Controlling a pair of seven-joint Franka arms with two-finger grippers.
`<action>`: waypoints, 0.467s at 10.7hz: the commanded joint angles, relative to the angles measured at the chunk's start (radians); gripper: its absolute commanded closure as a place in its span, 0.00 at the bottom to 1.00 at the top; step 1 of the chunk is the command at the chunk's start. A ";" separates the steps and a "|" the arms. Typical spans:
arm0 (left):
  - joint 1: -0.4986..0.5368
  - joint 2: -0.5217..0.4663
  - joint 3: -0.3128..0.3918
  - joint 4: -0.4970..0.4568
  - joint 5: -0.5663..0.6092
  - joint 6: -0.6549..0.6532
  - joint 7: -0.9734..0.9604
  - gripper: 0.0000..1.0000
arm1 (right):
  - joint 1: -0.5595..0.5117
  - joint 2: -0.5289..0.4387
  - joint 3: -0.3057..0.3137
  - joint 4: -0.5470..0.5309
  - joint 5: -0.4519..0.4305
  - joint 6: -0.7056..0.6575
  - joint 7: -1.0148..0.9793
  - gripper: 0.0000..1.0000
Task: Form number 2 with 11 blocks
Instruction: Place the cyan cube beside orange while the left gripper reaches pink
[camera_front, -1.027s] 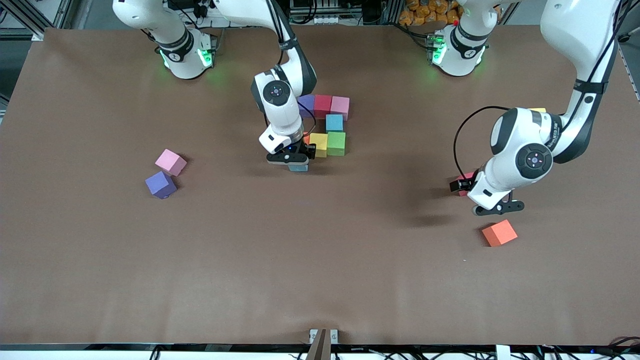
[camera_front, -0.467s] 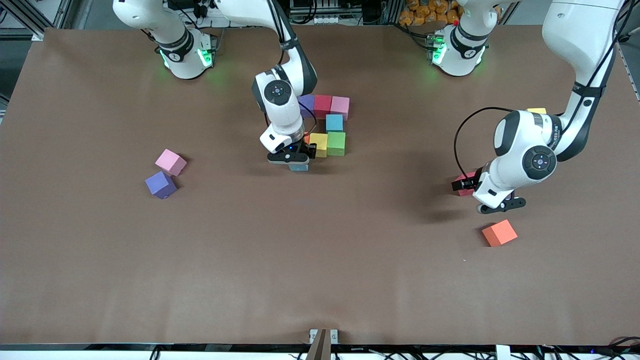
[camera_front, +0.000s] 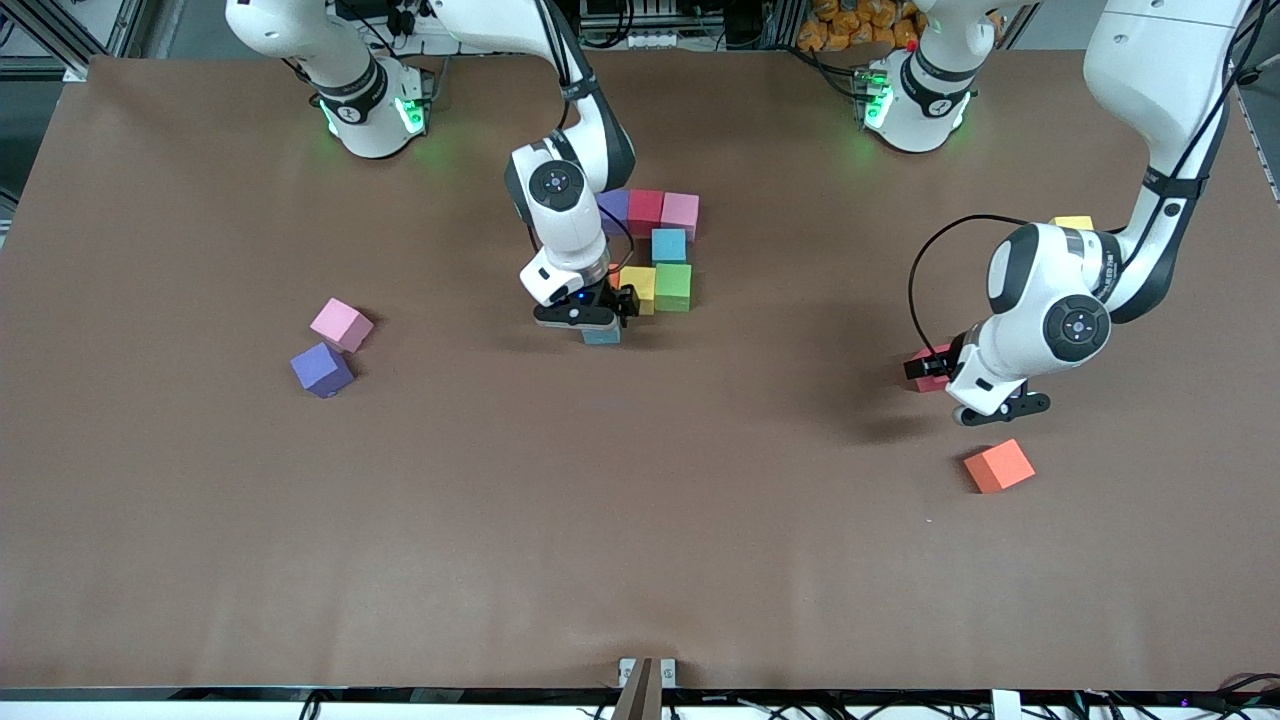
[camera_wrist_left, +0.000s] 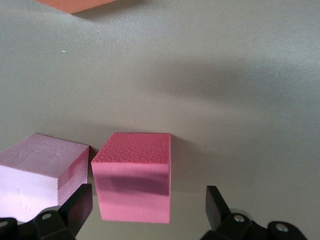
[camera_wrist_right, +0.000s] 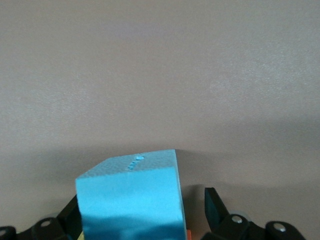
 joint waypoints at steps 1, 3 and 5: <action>0.005 0.010 0.005 -0.009 -0.015 0.018 0.024 0.00 | 0.005 0.005 -0.014 0.015 0.016 -0.011 0.009 0.00; 0.005 0.018 0.006 -0.010 -0.013 0.018 0.024 0.00 | -0.044 -0.018 -0.018 0.027 0.013 -0.048 -0.002 0.00; 0.005 0.022 0.025 -0.010 -0.011 0.018 0.027 0.00 | -0.113 -0.059 -0.016 0.049 0.011 -0.126 -0.049 0.00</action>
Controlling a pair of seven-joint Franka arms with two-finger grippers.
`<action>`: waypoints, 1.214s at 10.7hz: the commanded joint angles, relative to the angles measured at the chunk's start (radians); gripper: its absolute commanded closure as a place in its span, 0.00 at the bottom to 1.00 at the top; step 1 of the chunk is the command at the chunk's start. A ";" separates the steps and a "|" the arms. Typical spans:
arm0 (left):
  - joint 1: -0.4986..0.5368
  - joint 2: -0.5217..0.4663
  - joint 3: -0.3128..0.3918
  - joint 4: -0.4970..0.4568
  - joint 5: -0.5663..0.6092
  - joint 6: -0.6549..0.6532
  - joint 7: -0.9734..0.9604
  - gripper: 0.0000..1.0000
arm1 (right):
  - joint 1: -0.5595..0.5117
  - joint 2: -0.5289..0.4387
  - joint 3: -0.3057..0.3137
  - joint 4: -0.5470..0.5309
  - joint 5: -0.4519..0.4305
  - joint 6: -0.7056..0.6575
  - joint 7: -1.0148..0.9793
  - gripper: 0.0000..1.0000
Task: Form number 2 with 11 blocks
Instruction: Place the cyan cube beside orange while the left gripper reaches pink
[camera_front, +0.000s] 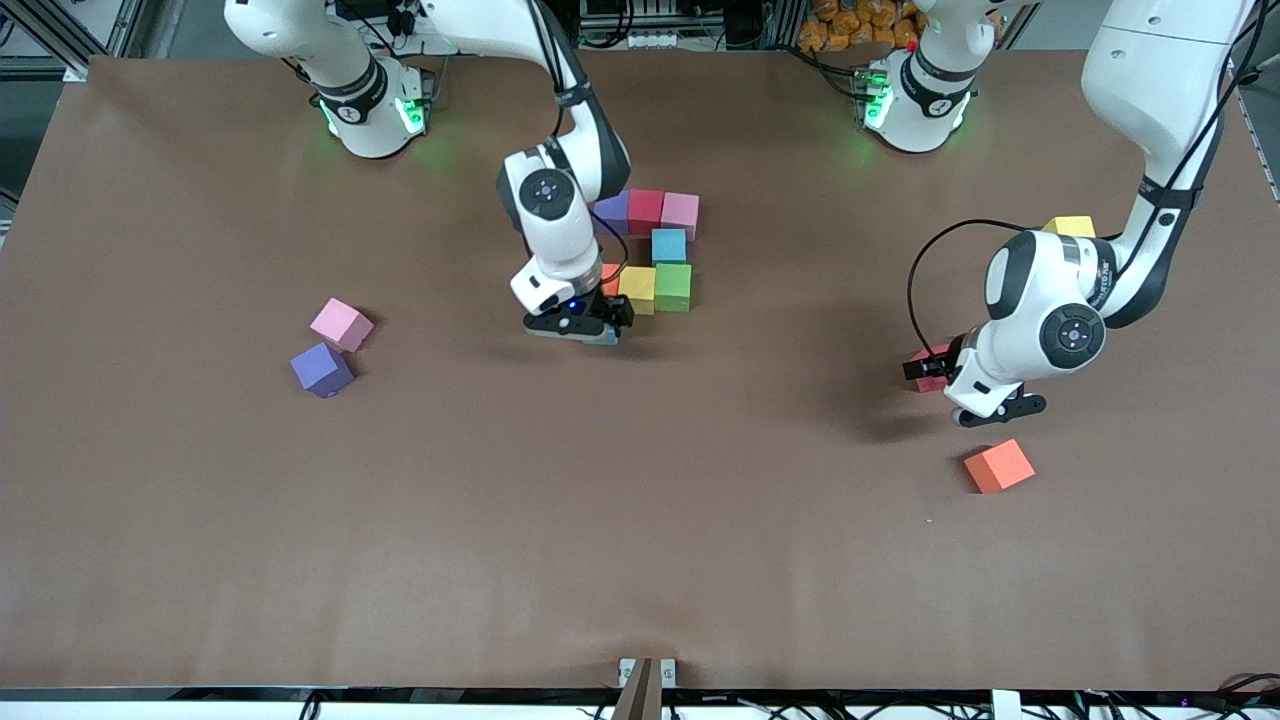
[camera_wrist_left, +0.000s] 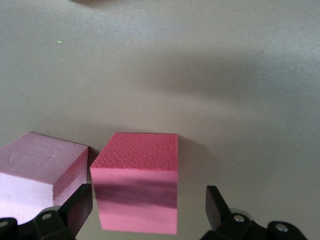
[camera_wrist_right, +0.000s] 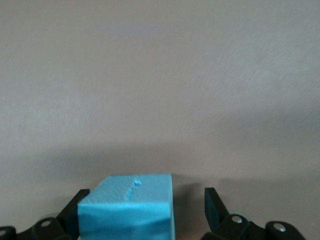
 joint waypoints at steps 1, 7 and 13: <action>0.004 0.003 0.012 -0.010 -0.011 0.014 0.027 0.00 | -0.093 -0.069 0.010 0.024 0.014 -0.096 -0.050 0.00; 0.003 0.021 0.012 -0.005 -0.001 0.017 0.037 0.28 | -0.149 -0.094 0.021 0.037 0.013 -0.148 -0.100 0.00; -0.022 0.009 -0.079 0.111 -0.001 -0.056 0.058 0.47 | -0.384 -0.169 0.018 0.005 -0.004 -0.280 -0.788 0.00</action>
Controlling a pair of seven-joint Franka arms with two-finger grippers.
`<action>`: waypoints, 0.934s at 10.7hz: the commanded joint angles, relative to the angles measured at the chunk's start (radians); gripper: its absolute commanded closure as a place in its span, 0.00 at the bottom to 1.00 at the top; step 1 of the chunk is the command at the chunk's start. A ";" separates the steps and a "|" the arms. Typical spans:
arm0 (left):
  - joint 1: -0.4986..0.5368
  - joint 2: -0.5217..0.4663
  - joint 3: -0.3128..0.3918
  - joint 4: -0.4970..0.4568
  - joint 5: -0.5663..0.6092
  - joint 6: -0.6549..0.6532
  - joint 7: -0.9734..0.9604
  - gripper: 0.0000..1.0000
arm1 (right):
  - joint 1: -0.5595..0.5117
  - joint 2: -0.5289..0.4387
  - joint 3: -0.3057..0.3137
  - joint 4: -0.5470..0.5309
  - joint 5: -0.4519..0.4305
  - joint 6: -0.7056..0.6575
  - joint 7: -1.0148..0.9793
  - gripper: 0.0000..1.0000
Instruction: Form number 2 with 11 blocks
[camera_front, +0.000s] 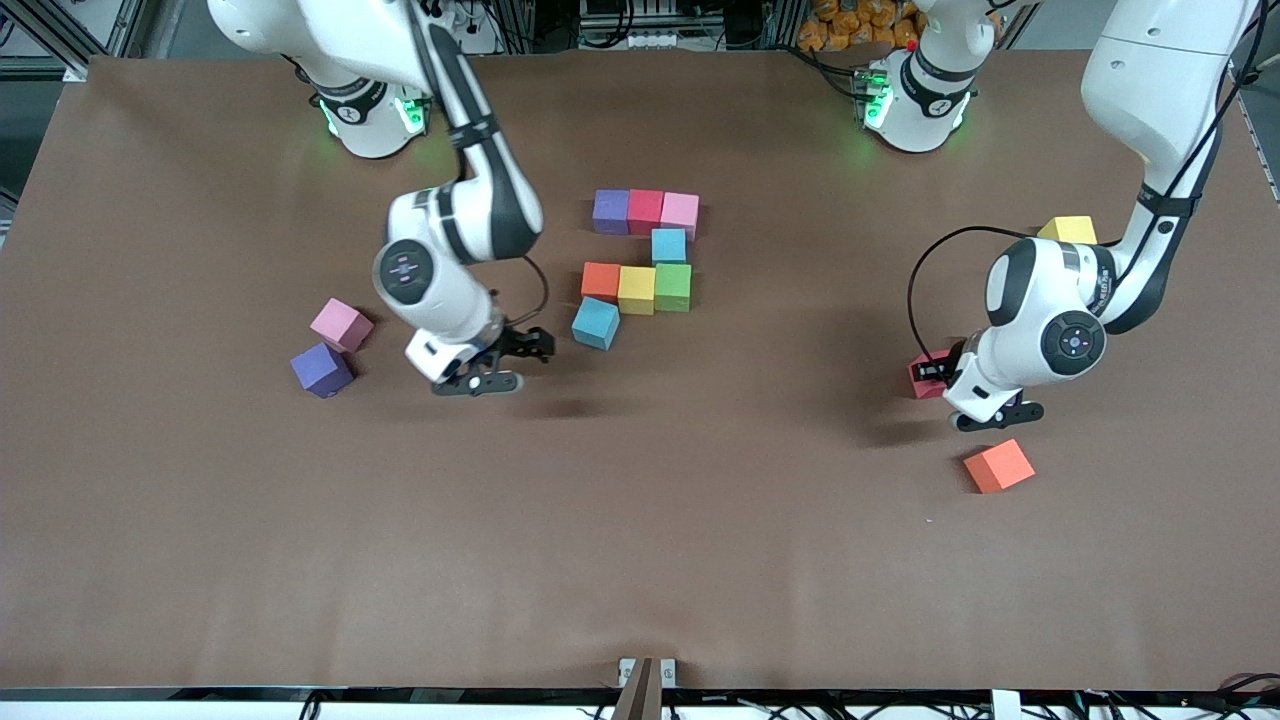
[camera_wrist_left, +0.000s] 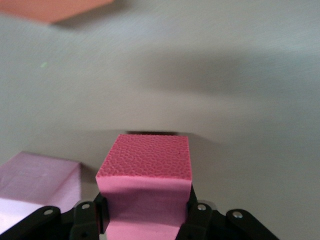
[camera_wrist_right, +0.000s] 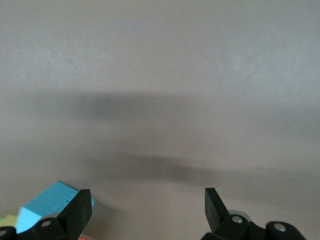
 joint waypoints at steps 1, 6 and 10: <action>-0.050 -0.011 -0.062 0.101 -0.001 -0.089 -0.002 0.47 | -0.094 -0.043 0.007 -0.050 -0.005 -0.004 -0.304 0.00; -0.275 0.026 -0.070 0.289 -0.018 -0.138 -0.045 0.47 | -0.155 -0.075 -0.152 -0.125 -0.005 -0.048 -0.803 0.00; -0.538 0.174 0.041 0.638 -0.096 -0.375 -0.188 0.47 | -0.266 -0.069 -0.186 -0.163 -0.003 -0.082 -1.012 0.00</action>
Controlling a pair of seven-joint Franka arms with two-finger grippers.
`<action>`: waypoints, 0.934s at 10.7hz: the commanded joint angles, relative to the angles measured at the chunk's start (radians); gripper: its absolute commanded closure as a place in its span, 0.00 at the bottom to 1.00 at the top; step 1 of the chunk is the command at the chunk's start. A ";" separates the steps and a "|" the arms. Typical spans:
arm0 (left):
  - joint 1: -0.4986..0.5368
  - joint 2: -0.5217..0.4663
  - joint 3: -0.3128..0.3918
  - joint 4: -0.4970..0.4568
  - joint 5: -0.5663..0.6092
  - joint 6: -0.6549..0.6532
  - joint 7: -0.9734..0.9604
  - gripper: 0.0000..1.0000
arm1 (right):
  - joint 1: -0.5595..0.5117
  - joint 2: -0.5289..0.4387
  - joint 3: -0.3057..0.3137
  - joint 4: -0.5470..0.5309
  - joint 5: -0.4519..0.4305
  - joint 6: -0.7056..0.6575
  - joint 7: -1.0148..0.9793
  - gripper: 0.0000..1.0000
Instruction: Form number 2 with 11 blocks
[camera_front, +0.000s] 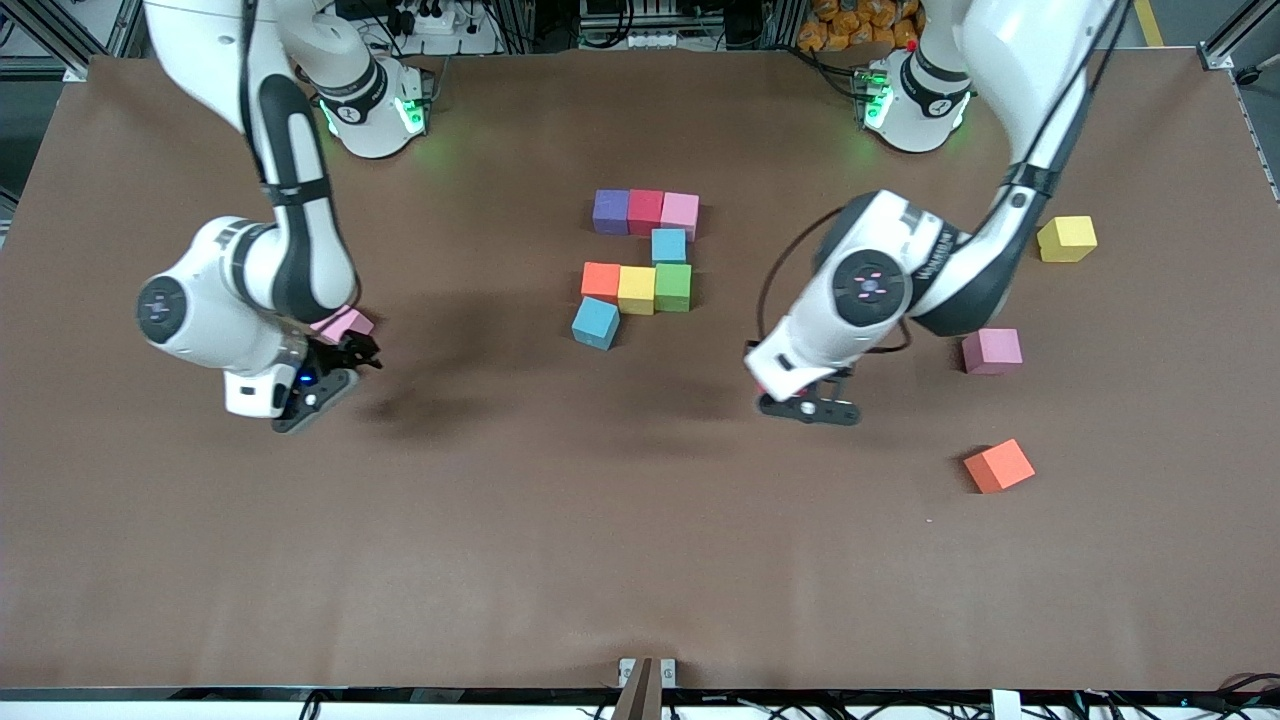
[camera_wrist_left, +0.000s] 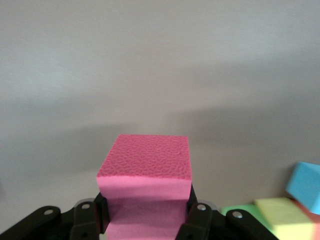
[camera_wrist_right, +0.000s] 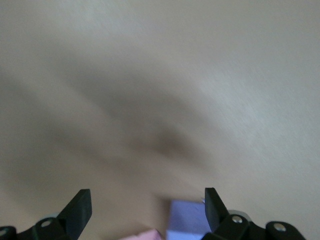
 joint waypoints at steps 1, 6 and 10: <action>-0.208 0.097 0.187 0.188 -0.115 -0.103 -0.043 0.47 | -0.063 -0.028 0.006 -0.050 -0.002 0.002 -0.104 0.00; -0.456 0.200 0.368 0.305 -0.191 -0.089 -0.049 0.47 | -0.117 -0.007 0.009 -0.120 0.053 0.063 -0.129 0.00; -0.488 0.260 0.384 0.340 -0.281 0.087 -0.063 0.46 | -0.145 0.059 0.011 -0.120 0.197 0.063 -0.263 0.00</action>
